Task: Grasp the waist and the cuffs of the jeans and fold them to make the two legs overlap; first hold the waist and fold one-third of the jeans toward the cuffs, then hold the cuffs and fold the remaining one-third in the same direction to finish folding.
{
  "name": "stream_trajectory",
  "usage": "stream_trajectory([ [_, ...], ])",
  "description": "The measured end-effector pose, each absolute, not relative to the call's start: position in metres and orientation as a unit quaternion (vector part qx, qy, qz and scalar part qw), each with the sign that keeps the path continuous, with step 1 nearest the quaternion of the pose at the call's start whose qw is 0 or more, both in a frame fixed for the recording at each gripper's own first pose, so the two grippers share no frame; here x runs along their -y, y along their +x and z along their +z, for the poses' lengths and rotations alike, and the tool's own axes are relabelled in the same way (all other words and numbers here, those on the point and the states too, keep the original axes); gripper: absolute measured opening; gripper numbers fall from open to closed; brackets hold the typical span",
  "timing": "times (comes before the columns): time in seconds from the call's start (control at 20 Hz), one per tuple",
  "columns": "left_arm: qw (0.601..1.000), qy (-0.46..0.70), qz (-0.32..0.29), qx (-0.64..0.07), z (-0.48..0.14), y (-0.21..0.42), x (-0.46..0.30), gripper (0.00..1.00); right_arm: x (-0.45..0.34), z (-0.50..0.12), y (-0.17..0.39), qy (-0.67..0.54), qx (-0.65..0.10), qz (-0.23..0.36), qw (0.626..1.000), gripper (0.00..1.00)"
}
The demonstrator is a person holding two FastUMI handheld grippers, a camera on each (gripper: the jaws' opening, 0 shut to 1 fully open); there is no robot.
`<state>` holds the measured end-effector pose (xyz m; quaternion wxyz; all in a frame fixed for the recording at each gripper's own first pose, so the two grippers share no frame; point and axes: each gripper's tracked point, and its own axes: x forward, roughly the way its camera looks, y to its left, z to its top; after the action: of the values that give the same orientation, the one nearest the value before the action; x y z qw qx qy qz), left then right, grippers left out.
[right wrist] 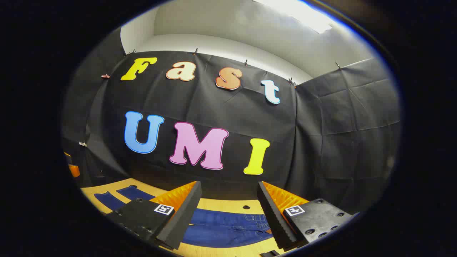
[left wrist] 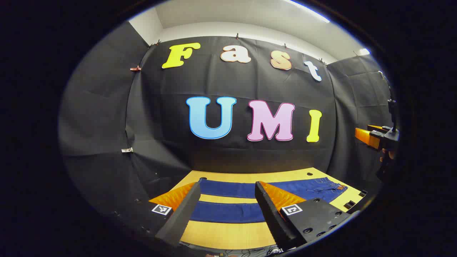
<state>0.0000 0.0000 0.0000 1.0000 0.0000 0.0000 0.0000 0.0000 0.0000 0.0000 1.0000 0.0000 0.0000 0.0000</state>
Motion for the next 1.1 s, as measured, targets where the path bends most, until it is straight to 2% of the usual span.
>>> stream_trajectory([
  [0.05,1.0,-0.004,0.002,-0.001,-0.002,0.0,-0.001,0.92,0.001,0.0,0.0,0.0,0.0,0.0,1.0,0.96],
  [0.1,1.0,-0.007,0.005,-0.003,-0.003,0.0,-0.002,0.96,0.002,0.001,0.0,0.0,0.0,0.001,1.0,0.96],
  [0.35,1.0,-0.022,0.009,-0.005,-0.004,0.0,-0.003,0.96,0.004,0.003,0.0,-0.003,0.005,0.004,1.0,0.96],
  [0.65,1.0,0.015,0.004,0.002,-0.003,0.003,-0.006,0.96,0.003,-0.007,-0.004,-0.01,-0.004,0.024,1.0,0.94],
  [1.1,0.999,0.015,0.013,-0.031,-0.018,0.029,-0.027,0.96,0.019,-0.029,0.008,-0.076,-0.017,0.047,0.996,0.96],
])
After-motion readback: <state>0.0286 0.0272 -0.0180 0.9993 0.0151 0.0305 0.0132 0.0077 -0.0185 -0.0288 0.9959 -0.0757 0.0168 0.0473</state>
